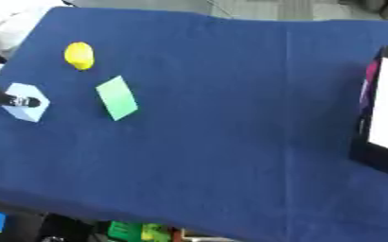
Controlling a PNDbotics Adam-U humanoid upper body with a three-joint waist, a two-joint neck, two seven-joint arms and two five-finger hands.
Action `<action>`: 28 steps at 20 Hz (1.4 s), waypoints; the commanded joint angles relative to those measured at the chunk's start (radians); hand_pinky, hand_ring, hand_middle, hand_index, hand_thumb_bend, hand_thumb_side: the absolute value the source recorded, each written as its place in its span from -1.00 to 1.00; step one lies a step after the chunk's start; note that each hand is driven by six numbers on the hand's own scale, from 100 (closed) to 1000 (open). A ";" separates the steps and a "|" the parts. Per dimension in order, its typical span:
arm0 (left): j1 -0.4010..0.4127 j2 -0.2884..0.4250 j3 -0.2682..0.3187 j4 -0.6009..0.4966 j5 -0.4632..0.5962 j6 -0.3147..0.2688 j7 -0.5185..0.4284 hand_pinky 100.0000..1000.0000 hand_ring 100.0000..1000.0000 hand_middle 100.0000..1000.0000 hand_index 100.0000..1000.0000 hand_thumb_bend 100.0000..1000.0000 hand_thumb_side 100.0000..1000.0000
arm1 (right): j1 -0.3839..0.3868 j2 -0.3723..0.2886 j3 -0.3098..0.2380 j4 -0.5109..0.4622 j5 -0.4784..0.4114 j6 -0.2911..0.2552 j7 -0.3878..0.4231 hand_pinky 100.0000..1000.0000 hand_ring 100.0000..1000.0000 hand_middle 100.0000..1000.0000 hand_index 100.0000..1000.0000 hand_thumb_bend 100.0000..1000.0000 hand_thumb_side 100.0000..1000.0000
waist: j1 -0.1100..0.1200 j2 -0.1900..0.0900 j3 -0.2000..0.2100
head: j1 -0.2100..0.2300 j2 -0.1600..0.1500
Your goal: Pick up the objects with one hand, pass them to the other hand, and then place them into the box on the other side of the table.
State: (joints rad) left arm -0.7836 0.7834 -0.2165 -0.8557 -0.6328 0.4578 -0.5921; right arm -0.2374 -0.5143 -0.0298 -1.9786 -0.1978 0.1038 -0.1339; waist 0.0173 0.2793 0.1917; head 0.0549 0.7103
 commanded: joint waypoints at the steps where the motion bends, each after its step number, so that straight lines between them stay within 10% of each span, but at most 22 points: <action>1: -0.024 0.015 0.012 0.017 -0.029 -0.003 0.009 0.96 0.84 0.50 0.66 0.19 0.17 | -0.005 -0.014 -0.007 -0.021 0.007 0.001 0.000 0.80 1.00 0.75 0.84 -1.00 0.20 | 0.002 -0.012 0.000 | 0.005 0.002; 14: -0.034 -0.002 0.013 0.025 -0.034 -0.001 0.035 0.90 0.81 0.43 0.49 -0.09 0.15 | -0.003 -0.010 -0.007 -0.021 0.008 0.007 0.003 0.80 1.00 0.74 0.84 -1.00 0.21 | 0.000 -0.010 0.000 | 0.010 0.002; 21: -0.036 0.004 0.008 0.012 -0.054 -0.015 -0.004 0.85 0.79 0.39 0.30 -0.63 -0.46 | -0.003 -0.011 -0.007 -0.021 0.008 0.008 0.002 0.81 1.00 0.74 0.84 -1.00 0.20 | 0.002 -0.011 -0.001 | 0.011 0.001; 28: -0.028 0.031 0.002 -0.071 -0.034 -0.001 -0.013 0.80 0.71 0.34 0.22 -0.93 -0.65 | -0.002 -0.012 -0.008 -0.021 0.007 0.008 0.003 0.81 1.00 0.74 0.84 -1.00 0.20 | 0.002 -0.011 -0.001 | -0.007 -0.007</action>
State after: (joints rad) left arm -0.7995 0.7605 -0.2172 -0.8970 -0.6710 0.4537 -0.6022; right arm -0.2360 -0.5113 -0.0298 -1.9786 -0.1967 0.1109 -0.1317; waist 0.0168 0.2827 0.1910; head 0.0520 0.7101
